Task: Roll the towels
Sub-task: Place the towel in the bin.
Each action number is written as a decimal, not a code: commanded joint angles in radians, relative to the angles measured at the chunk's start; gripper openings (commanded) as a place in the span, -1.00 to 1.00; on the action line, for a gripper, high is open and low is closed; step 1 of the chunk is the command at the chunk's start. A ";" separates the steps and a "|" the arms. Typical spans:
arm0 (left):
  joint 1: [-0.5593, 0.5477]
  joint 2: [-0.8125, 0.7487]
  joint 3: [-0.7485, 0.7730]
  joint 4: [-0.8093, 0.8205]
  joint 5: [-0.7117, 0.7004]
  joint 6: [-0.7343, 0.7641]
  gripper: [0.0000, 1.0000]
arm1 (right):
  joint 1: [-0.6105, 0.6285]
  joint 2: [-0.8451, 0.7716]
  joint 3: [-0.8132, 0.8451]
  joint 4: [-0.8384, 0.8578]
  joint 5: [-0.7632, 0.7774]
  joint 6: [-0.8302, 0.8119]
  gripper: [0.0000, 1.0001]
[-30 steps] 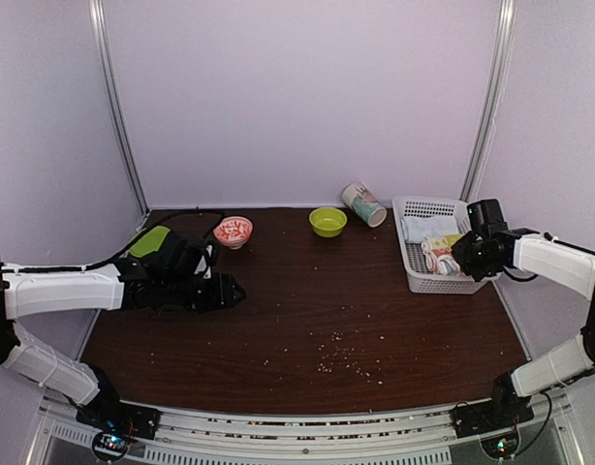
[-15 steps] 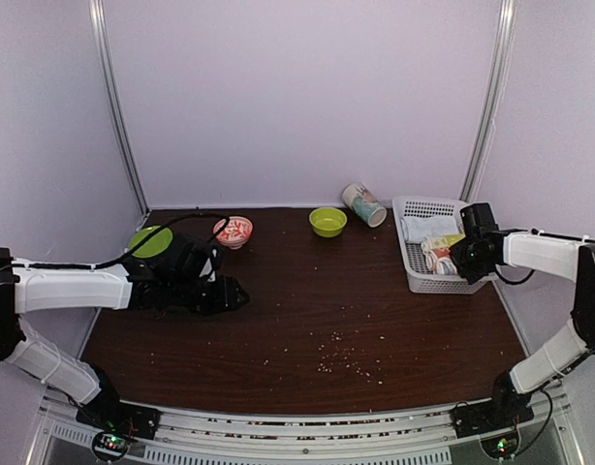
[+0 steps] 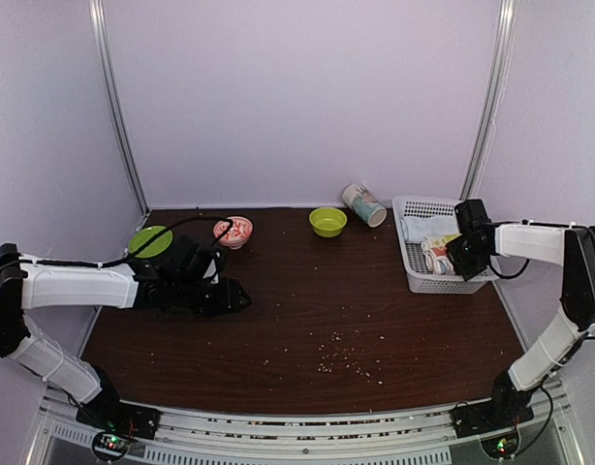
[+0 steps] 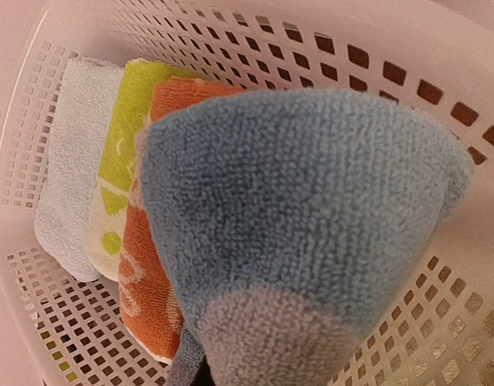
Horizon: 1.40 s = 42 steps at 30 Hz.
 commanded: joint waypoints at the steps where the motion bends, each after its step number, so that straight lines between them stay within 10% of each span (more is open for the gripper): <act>1: 0.005 0.029 0.042 0.049 0.022 -0.005 0.05 | -0.006 0.036 0.002 -0.090 -0.023 -0.016 -0.70; 10: 0.005 0.050 0.057 0.050 0.032 0.002 0.04 | -0.006 -0.009 -0.010 -0.108 -0.049 -0.053 0.18; 22: 0.005 0.080 0.067 0.051 0.043 0.012 0.04 | -0.006 -0.135 0.021 -0.198 -0.084 -0.153 0.52; 34: 0.004 0.097 0.078 0.051 0.064 0.030 0.03 | -0.008 -0.230 0.077 -0.294 -0.109 -0.349 0.41; 42: 0.005 0.113 0.095 0.067 0.078 0.027 0.02 | -0.017 -0.204 0.139 -0.291 -0.053 -0.485 -0.24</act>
